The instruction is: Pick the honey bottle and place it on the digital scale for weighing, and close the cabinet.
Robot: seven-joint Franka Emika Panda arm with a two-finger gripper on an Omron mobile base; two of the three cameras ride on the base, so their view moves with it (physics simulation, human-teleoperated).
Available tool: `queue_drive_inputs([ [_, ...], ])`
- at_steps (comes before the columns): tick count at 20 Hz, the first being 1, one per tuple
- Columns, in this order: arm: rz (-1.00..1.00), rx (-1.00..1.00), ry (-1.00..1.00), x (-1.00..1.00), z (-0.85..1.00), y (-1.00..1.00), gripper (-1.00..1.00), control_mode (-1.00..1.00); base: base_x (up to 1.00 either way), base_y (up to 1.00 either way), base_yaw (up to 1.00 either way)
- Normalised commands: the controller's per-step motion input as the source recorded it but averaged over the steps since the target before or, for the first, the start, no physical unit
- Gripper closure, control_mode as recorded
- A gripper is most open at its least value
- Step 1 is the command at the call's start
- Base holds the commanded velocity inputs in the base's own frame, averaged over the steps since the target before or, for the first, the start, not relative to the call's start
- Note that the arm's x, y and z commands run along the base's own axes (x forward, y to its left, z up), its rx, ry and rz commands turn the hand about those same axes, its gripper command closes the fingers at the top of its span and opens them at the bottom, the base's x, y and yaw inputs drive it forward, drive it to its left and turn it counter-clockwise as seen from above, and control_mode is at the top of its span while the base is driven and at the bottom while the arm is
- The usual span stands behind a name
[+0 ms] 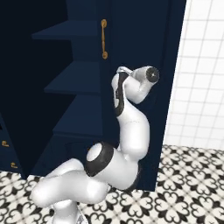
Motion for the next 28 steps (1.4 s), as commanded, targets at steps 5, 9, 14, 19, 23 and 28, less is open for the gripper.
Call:
queue_drive_inputs([
  [5, -0.01, -0.66, 0.26, -0.74, -0.22, 0.49, -1.00, -1.00, 0.00, 0.00, 0.00],
  [9, 0.09, -0.42, -0.04, -1.00, -1.00, 0.99, -1.00, -1.00, 0.00, 0.00, 0.00],
  [14, 0.02, -0.14, -0.10, -1.00, -0.96, 1.00, -1.00, -1.00, 0.00, 0.00, 0.00],
  [19, 0.00, 0.09, -0.13, -1.00, -1.00, 0.72, -1.00, -1.00, 0.00, 0.00, 0.00],
  [23, 0.00, 0.11, -0.33, -0.91, -0.56, 0.29, -1.00, -1.00, 0.00, 0.00, 0.00],
  [28, 0.00, 0.08, -0.38, -0.77, -0.18, 0.34, -1.00, -1.00, 0.00, 0.00, 0.00],
])
